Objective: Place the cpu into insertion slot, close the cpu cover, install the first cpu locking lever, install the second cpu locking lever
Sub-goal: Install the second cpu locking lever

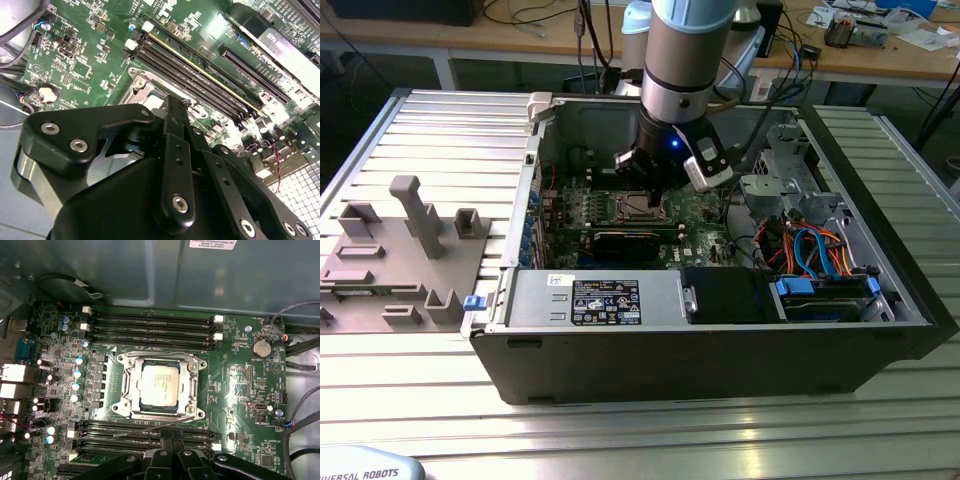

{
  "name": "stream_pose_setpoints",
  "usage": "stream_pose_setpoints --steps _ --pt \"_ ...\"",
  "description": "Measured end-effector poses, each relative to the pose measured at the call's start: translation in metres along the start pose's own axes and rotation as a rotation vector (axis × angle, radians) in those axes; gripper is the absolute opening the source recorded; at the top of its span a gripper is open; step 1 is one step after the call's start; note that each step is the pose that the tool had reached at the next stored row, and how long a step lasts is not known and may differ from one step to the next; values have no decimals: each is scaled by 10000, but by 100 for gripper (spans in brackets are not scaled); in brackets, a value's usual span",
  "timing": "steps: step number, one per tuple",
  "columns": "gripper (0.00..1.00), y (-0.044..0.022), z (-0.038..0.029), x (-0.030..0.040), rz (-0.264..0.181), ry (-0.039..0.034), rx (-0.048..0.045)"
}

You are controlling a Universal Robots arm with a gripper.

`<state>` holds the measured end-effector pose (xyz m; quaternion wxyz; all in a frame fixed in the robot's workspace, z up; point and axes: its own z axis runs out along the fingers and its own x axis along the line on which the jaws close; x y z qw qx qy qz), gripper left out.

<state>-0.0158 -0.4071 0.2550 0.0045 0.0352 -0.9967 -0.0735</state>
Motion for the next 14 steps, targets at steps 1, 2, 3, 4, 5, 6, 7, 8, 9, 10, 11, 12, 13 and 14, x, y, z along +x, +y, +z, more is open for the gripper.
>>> stream_pose_setpoints --steps 1,2,3,4,5,6,7,8,9,10,11,12,13,14 --pt "11 -4 -1 1 -1 -1 -10" --pt "11 -10 -1 3 0 -1 -26" --pt "11 -18 -1 4 -1 -3 -47" --pt "11 -32 -3 8 -2 -5 -72" --pt "11 -43 -3 12 -2 -6 -86" --pt "11 -50 -3 15 -1 -8 -112" --pt "11 -56 0 23 -3 -13 -204" --pt "11 -58 7 35 -4 -21 -306" --pt "11 -59 15 45 -5 -24 -347" --pt "11 -60 25 57 -6 -26 -373" --pt "11 -62 43 76 -6 -27 -396" --pt "11 -63 65 98 -6 -29 -414" --pt "11 -64 76 115 -7 -29 -426" --pt "11 -64 85 143 -7 -30 -434"
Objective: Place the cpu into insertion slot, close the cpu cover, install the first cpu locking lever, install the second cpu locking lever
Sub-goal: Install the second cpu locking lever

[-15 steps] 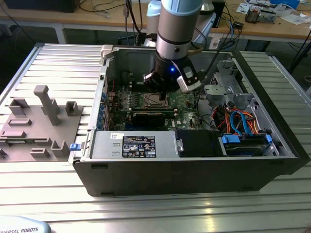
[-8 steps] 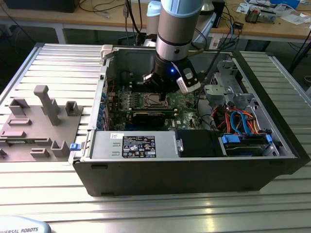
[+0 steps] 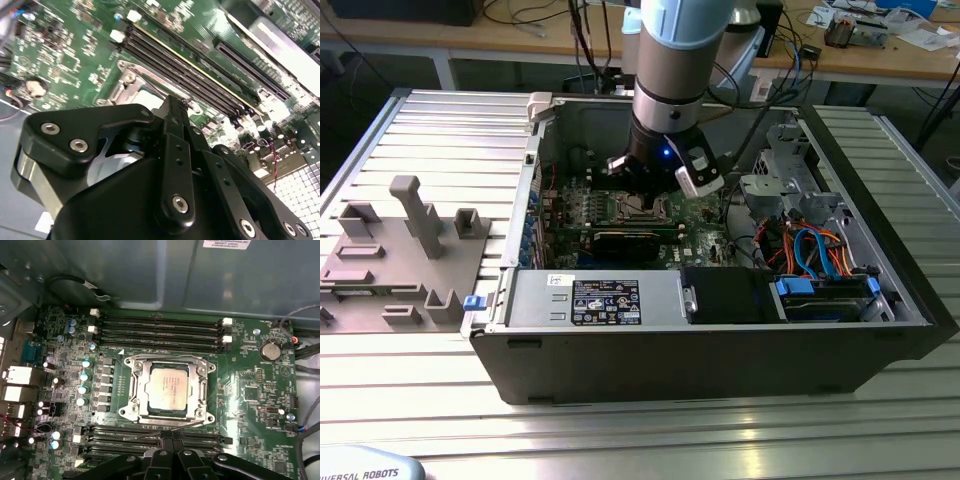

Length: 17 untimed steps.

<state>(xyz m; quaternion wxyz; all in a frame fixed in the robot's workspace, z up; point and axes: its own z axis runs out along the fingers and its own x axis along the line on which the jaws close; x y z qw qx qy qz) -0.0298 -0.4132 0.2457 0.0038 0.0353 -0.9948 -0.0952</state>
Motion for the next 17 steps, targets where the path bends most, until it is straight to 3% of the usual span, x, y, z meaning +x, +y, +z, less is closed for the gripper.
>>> stream_pose_setpoints --steps 7,17 --pt "11 -1 66 153 -2 -11 -129" --pt "11 -14 113 197 -2 -12 -144"
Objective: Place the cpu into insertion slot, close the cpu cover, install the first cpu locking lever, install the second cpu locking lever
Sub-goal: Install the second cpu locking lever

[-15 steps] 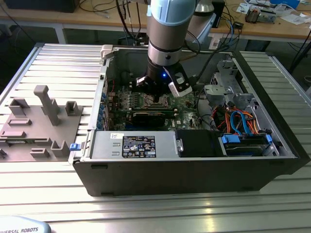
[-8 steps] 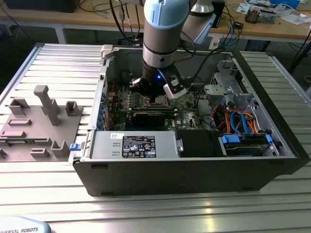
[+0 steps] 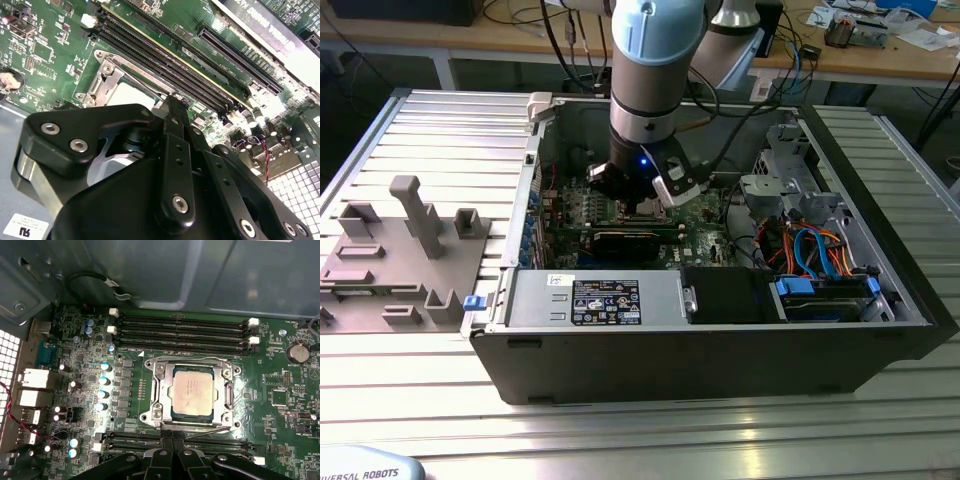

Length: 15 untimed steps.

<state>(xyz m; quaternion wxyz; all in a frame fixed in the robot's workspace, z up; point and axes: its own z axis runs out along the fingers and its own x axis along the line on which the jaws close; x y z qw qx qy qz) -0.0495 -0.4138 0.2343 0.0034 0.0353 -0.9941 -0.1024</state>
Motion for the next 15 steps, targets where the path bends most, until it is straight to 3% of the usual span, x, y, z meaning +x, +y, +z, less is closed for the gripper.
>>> stream_pose_setpoints --steps 15 --pt "11 -11 50 1 0 1 0"
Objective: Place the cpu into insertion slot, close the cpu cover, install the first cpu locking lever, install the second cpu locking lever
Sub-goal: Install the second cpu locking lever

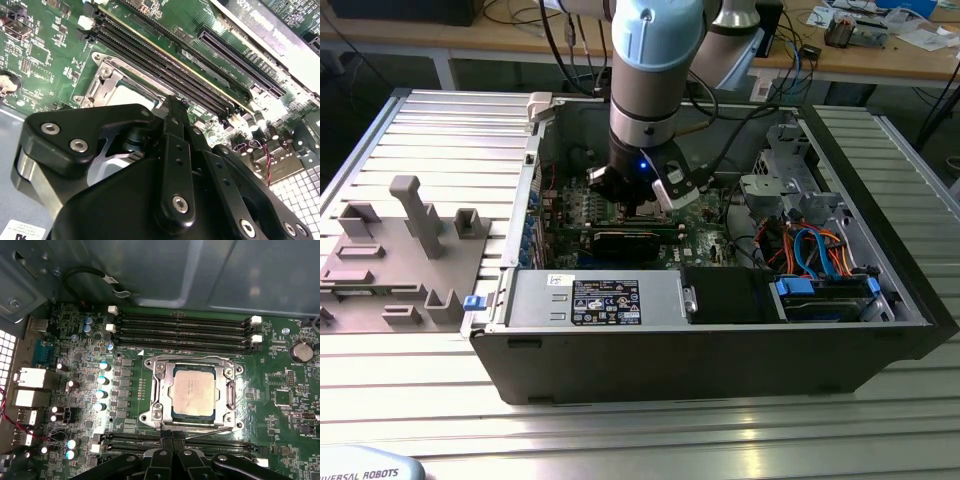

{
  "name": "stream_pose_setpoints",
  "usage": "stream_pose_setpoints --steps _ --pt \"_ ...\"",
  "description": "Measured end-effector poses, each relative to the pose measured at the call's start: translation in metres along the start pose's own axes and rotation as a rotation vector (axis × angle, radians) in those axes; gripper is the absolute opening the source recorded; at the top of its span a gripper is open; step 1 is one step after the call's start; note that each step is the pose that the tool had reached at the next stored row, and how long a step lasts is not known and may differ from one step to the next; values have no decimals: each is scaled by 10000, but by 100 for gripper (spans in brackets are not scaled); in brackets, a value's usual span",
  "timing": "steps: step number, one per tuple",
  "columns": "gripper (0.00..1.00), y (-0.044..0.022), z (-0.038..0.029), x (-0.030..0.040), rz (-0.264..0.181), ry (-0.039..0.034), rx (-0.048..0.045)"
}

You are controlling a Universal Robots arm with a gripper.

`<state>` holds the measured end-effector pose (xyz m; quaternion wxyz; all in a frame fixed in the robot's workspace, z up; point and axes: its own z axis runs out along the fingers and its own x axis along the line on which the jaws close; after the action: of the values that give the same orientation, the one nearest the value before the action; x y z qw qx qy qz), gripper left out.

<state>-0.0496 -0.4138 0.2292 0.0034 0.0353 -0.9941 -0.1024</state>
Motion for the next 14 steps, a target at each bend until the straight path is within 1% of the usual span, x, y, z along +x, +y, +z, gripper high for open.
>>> stream_pose_setpoints --steps 9,14 --pt "11 -4 20 3 2 -3 -2" --pt "11 -11 65 25 0 -1 -2"
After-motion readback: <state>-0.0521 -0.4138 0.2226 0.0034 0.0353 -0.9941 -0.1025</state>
